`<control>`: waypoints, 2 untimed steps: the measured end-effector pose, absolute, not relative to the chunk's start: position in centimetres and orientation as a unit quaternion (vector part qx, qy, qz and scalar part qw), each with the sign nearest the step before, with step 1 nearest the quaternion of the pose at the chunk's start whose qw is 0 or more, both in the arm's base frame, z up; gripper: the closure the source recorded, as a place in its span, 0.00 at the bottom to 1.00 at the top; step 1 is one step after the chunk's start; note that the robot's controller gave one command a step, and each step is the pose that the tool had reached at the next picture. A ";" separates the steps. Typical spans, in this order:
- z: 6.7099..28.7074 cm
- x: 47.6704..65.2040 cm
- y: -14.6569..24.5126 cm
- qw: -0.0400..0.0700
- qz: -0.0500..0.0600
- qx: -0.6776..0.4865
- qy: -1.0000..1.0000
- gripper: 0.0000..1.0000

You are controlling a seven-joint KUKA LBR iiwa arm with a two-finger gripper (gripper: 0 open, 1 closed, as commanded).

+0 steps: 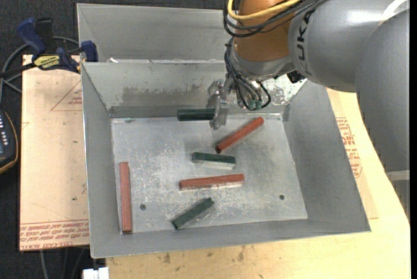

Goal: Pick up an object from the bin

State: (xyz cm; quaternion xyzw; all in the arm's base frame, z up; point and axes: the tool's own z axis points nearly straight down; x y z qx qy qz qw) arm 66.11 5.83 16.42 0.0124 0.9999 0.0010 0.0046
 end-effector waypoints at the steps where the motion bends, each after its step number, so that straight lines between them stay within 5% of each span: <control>1: 18.0 66.2 5.8 0.003 0.001 0.012 1.000 1.00; 2: 18.9 66.3 5.9 0.002 0.001 0.012 1.000 1.00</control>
Offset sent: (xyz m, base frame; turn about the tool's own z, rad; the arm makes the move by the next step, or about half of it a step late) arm 0.0000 0.0000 0.0143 0.0000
